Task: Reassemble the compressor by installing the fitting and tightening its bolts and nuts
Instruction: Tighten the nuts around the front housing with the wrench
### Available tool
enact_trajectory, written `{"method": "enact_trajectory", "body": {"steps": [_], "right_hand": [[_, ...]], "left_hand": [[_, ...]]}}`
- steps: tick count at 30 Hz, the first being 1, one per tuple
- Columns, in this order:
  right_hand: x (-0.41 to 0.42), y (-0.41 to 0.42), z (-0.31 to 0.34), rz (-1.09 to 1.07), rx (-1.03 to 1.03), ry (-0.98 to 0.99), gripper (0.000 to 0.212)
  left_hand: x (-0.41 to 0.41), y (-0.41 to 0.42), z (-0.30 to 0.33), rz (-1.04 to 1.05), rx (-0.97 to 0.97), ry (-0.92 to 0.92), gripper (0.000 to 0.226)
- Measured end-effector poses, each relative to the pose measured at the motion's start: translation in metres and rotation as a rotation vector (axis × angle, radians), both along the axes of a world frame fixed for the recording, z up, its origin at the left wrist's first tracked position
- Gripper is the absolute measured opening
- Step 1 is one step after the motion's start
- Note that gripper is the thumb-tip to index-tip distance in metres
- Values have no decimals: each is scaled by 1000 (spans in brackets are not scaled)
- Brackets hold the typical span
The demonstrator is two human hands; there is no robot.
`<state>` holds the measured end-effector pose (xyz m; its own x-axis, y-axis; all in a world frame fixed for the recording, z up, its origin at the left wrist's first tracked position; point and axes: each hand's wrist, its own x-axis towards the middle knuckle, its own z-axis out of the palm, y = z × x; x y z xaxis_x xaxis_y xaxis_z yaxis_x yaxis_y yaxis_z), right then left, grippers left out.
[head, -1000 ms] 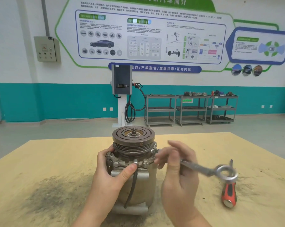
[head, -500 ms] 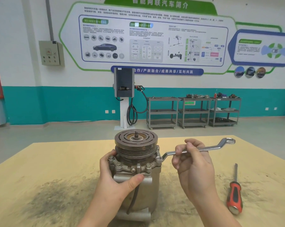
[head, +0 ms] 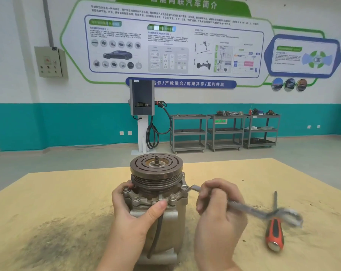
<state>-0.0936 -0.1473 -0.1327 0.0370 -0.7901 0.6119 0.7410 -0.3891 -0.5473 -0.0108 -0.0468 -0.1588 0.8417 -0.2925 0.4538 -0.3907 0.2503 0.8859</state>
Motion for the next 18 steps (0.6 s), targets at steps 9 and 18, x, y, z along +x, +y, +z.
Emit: {"method": "enact_trajectory", "body": {"steps": [9, 18], "right_hand": [[-6, 5, 5, -57, -405, 82, 12], [-13, -42, 25, 515, 297, 93, 17]], "left_hand": [[-1, -2, -1, 68, 25, 13, 73], [-7, 0, 1, 26, 36, 6, 71]]}}
